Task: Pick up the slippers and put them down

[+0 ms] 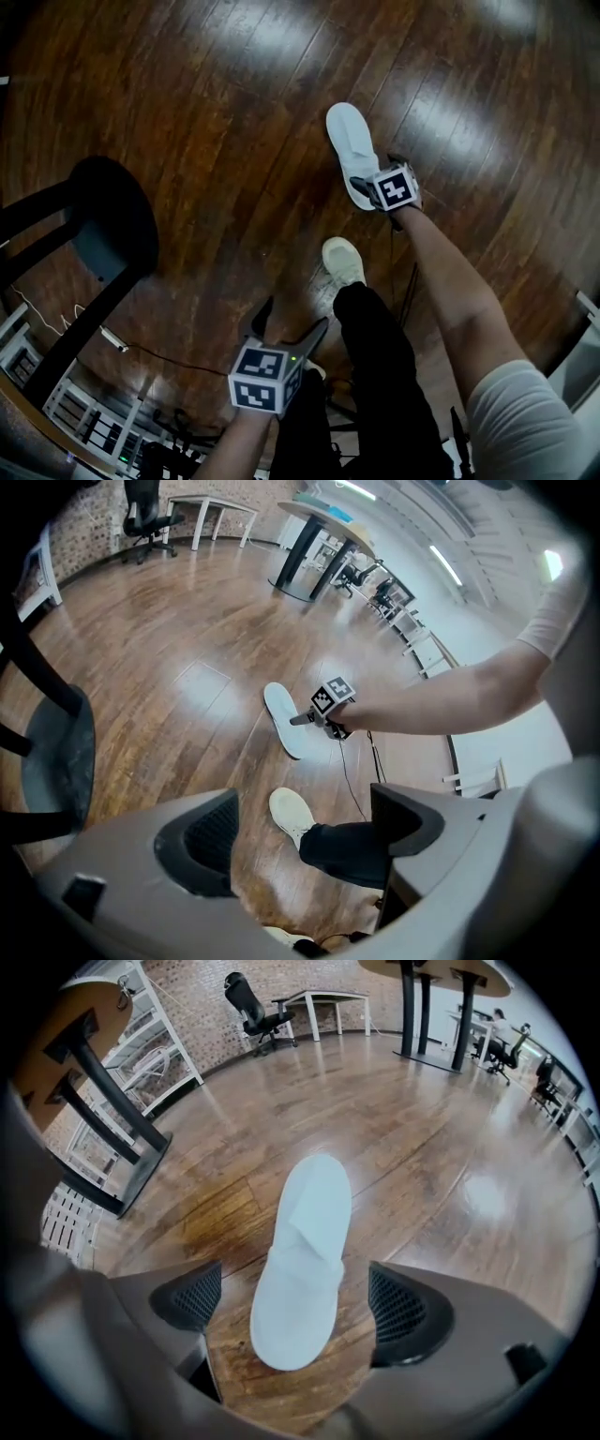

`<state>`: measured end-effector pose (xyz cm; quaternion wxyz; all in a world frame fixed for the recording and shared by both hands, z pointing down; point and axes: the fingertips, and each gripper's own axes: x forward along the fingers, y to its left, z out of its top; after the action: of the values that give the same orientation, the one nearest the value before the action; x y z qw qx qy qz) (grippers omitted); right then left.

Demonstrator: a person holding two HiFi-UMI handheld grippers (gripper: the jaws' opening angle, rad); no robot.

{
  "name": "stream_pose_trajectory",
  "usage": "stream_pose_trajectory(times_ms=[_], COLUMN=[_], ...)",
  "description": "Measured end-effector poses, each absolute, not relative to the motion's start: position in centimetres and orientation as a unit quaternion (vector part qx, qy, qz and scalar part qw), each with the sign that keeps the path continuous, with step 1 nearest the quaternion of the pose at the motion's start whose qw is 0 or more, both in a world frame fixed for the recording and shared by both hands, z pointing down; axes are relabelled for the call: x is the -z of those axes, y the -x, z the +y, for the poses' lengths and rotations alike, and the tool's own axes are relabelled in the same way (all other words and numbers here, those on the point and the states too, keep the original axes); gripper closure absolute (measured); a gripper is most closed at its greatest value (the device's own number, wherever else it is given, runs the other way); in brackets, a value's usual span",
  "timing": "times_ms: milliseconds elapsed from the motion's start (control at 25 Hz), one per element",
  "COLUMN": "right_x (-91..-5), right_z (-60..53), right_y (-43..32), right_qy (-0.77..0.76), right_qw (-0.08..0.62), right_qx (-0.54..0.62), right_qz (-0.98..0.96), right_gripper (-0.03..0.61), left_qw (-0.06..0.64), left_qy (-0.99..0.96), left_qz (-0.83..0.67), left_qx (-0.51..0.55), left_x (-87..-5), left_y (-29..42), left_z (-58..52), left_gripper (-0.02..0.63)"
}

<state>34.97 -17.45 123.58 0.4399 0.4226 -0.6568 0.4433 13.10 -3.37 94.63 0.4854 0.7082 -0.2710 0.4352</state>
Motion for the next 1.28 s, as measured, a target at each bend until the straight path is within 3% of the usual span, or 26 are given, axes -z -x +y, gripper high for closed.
stream_pose_trajectory(times_ms=[240, 480, 720, 920, 1280], right_x=[-108.6, -85.7, -64.6, -52.2, -37.3], right_z=[-14.8, -8.3, -4.0, 2.8, 19.6], right_y=[-32.8, -28.7, -18.6, -6.4, 9.7], right_qy=[-0.394, -0.363, -0.339, -0.292, -0.232], right_qw=[0.446, 0.444, 0.395, 0.401, 0.404], right_qx=[-0.431, -0.425, -0.393, -0.314, -0.247], right_qz=[-0.679, -0.700, -0.758, -0.810, -0.849], right_gripper=[0.063, 0.064, 0.066, 0.069, 0.069], left_qw=[0.473, 0.479, 0.443, 0.434, 0.429], left_qy=[-0.724, -0.711, -0.687, -0.651, -0.600], left_qz=[-0.302, -0.353, -0.478, -0.564, -0.647], left_qx=[-0.403, -0.375, -0.321, -0.266, -0.191], left_x=[-83.5, -67.3, -53.7, -45.6, -36.5], left_y=[-10.8, -5.3, 7.1, 19.8, 35.7], left_z=[-3.8, 0.9, 7.9, 19.7, 39.6], left_gripper=[0.173, 0.173, 0.173, 0.173, 0.173])
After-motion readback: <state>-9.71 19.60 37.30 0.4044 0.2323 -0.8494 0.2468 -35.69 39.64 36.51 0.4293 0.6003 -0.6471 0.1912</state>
